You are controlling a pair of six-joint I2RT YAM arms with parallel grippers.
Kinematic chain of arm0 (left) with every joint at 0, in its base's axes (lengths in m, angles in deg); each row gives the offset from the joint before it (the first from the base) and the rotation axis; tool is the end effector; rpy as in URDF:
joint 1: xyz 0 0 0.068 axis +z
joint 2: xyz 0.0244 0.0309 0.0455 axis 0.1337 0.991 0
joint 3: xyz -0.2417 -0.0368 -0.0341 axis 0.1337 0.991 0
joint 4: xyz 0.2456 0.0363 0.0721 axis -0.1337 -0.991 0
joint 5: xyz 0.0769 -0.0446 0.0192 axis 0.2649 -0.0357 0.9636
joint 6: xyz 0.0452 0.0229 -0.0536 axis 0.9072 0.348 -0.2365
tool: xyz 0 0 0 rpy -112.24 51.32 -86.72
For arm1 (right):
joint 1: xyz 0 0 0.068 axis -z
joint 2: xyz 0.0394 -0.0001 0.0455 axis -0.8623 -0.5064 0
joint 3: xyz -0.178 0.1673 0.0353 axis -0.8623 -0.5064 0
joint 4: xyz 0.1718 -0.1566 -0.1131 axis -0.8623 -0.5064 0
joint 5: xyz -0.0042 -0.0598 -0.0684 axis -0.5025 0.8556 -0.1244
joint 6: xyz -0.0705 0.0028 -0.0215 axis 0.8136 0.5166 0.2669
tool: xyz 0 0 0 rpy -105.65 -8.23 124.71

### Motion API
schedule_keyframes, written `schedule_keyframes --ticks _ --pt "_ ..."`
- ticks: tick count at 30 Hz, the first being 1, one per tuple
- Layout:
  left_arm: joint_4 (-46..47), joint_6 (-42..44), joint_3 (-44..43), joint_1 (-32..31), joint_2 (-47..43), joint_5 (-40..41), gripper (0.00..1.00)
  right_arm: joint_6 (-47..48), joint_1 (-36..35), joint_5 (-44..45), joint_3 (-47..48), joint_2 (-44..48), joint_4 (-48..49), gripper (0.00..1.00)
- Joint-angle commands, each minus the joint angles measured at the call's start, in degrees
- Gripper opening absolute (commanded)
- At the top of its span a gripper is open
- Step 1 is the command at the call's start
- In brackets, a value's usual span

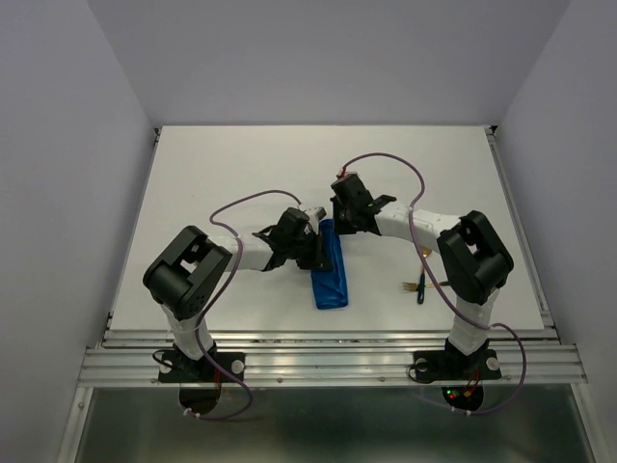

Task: Fold the napkin into a case and place the utensils inside
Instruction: Smooth out the smaller rectangle-folded napkin at the center of the board.

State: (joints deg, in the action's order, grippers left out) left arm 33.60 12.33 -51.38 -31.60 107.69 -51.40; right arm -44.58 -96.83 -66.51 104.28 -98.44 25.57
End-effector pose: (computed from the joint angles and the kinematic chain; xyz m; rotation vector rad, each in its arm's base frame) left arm 0.2581 -0.2431 0.1081 0.4057 2.3862 -1.0878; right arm 0.3282 0.2391 0.1447 -0.1274 2.4827 0.3289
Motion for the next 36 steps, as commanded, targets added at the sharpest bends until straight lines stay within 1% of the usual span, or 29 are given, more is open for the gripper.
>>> schedule_keyframes --ticks 1,5,9,13,17,22,27,36 --pt "4.8 -1.0 0.4 -0.3 1.6 -2.4 0.00 -1.3 -0.6 -1.4 0.5 2.7 1.4 0.09" --pt "4.7 -0.8 -0.5 -0.1 -0.8 -2.8 0.00 -1.4 -0.6 -1.1 0.0 3.5 1.6 0.09" --pt "1.8 0.9 -2.0 1.6 -4.5 -1.5 0.00 -1.4 -0.6 -1.2 -0.3 3.5 1.6 0.09" --pt "1.2 1.9 -2.2 4.1 -5.5 -0.2 0.00 -1.3 -0.6 -1.2 -0.3 3.3 1.6 0.09" --pt "4.5 0.7 -2.7 4.7 -2.9 0.5 0.00 -1.3 -0.6 -0.9 -0.2 3.2 1.6 0.09" --pt "8.5 -1.7 -3.8 4.7 1.1 -0.7 0.00 -1.2 -0.6 -1.2 0.1 3.0 1.6 0.09" --pt "9.4 -2.0 -5.3 4.2 3.1 -2.8 0.00 -1.3 -0.6 -1.4 0.1 2.9 1.6 0.09" --pt "11.1 -3.0 -7.7 4.2 7.2 -2.3 0.00 -1.6 -0.6 -2.6 -0.1 2.7 1.8 0.09"
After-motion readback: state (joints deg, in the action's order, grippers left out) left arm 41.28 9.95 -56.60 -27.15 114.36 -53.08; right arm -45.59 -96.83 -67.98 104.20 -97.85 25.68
